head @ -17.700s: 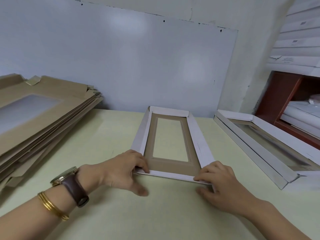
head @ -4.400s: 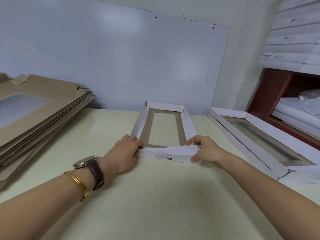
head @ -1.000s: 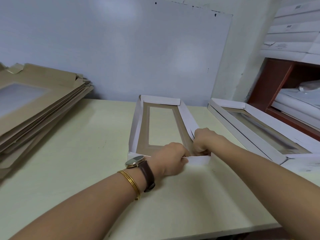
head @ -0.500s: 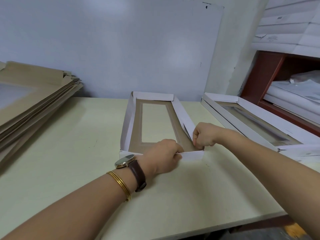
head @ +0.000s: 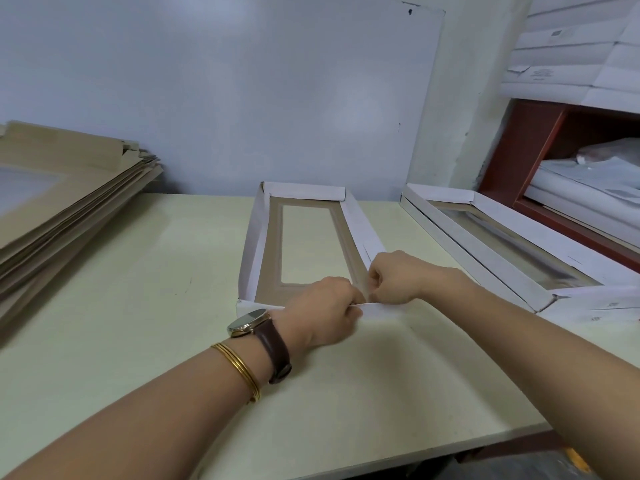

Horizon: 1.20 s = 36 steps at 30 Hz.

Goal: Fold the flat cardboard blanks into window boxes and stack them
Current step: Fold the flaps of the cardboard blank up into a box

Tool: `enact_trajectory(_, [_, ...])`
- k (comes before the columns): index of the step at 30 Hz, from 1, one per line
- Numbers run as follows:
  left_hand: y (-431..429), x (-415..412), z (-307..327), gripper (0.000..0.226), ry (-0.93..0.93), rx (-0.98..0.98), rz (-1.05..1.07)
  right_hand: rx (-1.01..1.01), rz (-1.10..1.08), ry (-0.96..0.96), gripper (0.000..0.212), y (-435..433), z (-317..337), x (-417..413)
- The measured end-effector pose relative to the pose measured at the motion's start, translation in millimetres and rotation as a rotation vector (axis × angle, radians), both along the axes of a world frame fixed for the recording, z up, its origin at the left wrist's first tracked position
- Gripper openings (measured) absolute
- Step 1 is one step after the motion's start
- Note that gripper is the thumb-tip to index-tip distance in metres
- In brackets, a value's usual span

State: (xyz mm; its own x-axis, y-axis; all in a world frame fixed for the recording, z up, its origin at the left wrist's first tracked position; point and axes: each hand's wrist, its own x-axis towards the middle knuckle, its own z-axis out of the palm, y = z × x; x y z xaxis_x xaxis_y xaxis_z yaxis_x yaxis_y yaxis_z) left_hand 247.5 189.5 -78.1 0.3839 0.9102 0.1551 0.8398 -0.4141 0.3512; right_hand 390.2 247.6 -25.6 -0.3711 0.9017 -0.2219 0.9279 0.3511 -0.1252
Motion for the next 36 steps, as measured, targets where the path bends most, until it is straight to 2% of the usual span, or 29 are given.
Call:
enact_trajectory(4, [1.4,1.1,1.1,0.019,-0.015,0.008,0.054,-0.018,0.085,0.189,0.017,-21.3,-4.8,-9.8])
enact_trajectory(8, [-0.9,-2.3,7.2,0.029,-0.194,0.042,0.146,0.004,0.109,0.317,0.028,-32.0,-14.4,-10.0])
enact_trajectory(11, [-3.7,-15.2,18.2,0.03,-0.211,-0.057,0.131,-0.04,0.149,0.468,0.04,-35.9,-20.8,-5.9])
enact_trajectory(14, [-5.0,-36.6,30.4,0.021,-0.435,-0.235,0.14,-0.013,0.189,0.482,0.04,-37.9,-29.1,-1.8])
enact_trajectory(16, [-3.1,-57.1,36.4,0.018,-0.522,-0.11,0.278,0.027,0.212,0.475,0.037,-41.3,-32.9,-2.3])
enact_trajectory(18, [1.6,-83.7,38.8,0.013,-0.44,0.11,0.491,0.084,0.269,0.417,0.033,-44.9,-34.0,-5.7])
enact_trajectory(20, [5.3,-111.1,39.0,0.011,-0.284,0.2,0.647,0.147,0.328,0.303,0.029,-48.0,-34.6,-12.2])
enact_trajectory(24, [4.7,-138.0,35.0,0.012,-0.085,0.024,0.71,0.224,0.313,0.116,0.017,-55.3,-30.1,-31.7])
enact_trajectory(27, [3.4,-139.1,29.4,0.01,-0.074,-0.046,0.704,0.159,0.359,0.157,0.02,-57.1,-32.9,-51.9])
enact_trajectory(30, [3.1,-134.5,26.0,0.014,-0.084,-0.044,0.712,0.18,0.412,0.219,0.026,-56.5,-39.1,-72.7])
enact_trajectory(36, [2.3,-115.6,25.3,0.015,-0.061,-0.053,0.658,0.164,0.506,0.334,0.048,-59.7,-44.9,-113.3])
